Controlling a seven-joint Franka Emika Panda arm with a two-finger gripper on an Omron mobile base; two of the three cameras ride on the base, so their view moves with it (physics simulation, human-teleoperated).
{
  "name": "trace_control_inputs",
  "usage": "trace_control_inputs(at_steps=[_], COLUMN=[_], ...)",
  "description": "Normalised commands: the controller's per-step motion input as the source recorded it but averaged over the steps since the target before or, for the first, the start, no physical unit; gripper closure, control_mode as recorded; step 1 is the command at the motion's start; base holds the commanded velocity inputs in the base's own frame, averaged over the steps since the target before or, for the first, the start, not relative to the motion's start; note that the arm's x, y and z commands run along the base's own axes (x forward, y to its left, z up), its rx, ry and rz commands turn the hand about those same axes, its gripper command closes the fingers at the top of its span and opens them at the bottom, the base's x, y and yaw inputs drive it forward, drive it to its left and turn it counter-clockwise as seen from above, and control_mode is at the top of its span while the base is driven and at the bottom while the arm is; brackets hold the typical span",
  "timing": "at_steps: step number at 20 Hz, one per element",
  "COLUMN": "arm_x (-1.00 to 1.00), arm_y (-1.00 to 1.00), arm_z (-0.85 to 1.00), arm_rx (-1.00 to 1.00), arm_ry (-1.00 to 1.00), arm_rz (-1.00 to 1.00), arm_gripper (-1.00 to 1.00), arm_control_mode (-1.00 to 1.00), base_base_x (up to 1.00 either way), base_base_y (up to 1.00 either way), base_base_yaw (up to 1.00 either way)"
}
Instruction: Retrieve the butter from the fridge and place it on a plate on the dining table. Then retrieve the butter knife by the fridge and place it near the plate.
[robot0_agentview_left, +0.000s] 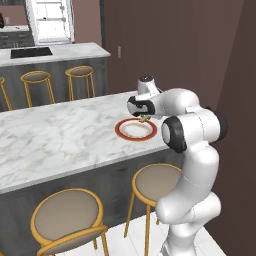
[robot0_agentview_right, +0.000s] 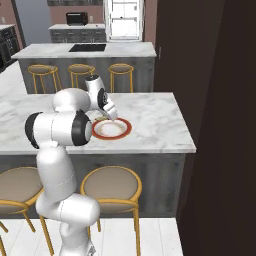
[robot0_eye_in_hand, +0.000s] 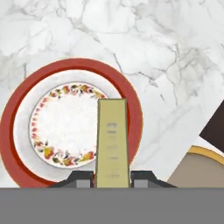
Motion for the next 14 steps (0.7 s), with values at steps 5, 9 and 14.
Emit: trace_control_inputs(at_steps=[5,9,14], arm_x=[0.3,0.25,0.24], arm_y=[0.0,0.01,0.03], arm_z=[-0.3,-0.33,-0.28], arm_rx=[0.03,0.03,0.0], arm_ry=[0.0,0.0,0.0], arm_rz=[-0.1,-0.1,-0.1], arm_gripper=[1.0,1.0,1.0], arm_control_mode=[-1.0,-1.0,-1.0], base_base_x=[0.0,0.0,0.0], base_base_y=[0.0,0.0,0.0], base_base_yaw=[0.0,0.0,0.0])
